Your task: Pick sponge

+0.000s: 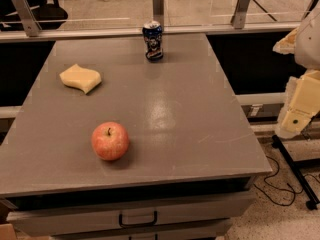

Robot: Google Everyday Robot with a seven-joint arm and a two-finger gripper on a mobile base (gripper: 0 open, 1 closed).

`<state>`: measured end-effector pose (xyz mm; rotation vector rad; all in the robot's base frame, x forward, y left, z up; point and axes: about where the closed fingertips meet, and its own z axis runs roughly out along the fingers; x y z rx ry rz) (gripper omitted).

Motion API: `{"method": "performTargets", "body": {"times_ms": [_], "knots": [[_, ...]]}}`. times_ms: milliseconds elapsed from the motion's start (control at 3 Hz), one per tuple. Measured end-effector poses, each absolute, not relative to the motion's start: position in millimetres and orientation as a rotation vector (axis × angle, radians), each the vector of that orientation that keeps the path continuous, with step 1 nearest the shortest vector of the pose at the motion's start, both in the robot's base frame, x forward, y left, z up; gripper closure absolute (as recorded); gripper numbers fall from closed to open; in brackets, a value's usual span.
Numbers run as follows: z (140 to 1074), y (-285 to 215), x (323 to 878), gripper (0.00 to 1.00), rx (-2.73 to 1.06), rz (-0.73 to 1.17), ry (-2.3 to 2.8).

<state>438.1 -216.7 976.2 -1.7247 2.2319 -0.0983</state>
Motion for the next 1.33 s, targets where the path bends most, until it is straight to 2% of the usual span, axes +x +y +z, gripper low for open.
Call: {"method": "performTargets", "body": {"times_ms": [333,667,1333], "knots": [[976.2,-216.6,438.1,0.0,-1.725,-0.099,2.232],[963.8,-189.5,457.9,0.0,-1.728,-0.004,2.159],[943.7,-52.5,541.9,0.0,-1.734,0.246,1.847]]}}
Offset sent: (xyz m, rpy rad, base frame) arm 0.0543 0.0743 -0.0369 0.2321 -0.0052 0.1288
